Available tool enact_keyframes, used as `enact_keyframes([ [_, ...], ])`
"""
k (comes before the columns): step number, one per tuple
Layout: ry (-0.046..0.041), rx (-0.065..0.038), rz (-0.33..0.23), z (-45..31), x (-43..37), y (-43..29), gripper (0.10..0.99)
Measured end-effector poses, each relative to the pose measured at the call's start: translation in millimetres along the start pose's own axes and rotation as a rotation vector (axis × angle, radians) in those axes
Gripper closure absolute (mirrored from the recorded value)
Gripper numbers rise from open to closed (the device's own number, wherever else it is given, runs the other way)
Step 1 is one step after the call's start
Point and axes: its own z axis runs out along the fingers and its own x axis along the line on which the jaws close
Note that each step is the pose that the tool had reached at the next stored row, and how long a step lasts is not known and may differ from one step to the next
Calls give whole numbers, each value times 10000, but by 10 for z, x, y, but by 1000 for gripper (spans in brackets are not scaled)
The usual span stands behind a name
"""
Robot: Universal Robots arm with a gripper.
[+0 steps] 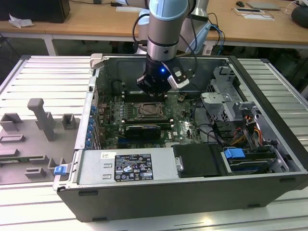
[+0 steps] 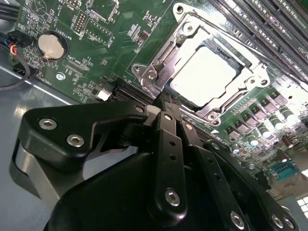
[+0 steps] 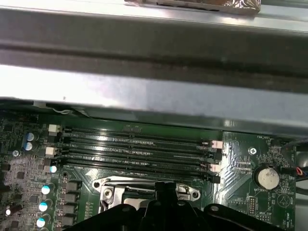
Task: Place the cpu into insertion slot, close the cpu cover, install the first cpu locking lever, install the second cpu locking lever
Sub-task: 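Install the second cpu locking lever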
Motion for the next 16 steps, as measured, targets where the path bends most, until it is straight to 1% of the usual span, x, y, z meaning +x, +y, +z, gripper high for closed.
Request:
enact_keyframes([
  [5, 0, 0, 0, -6, 4, -47, 980],
  [7, -1, 0, 1, -6, 5, -54, 980],
  [9, 0, -4, 1, -26, 6, -54, 980],
  [10, -1, -10, 0, -52, 5, -51, 980],
  [11, -2, -18, 0, -99, 5, -45, 980],
  [12, -2, -24, 0, -199, 5, -34, 980],
  [13, -3, -28, -2, -269, 4, -28, 980],
  [14, -2, -29, 0, -273, 7, -53, 980],
  [15, -2, -29, -1, -281, 13, -113, 980],
  [16, -3, -32, 1, -284, 16, -147, 980],
])
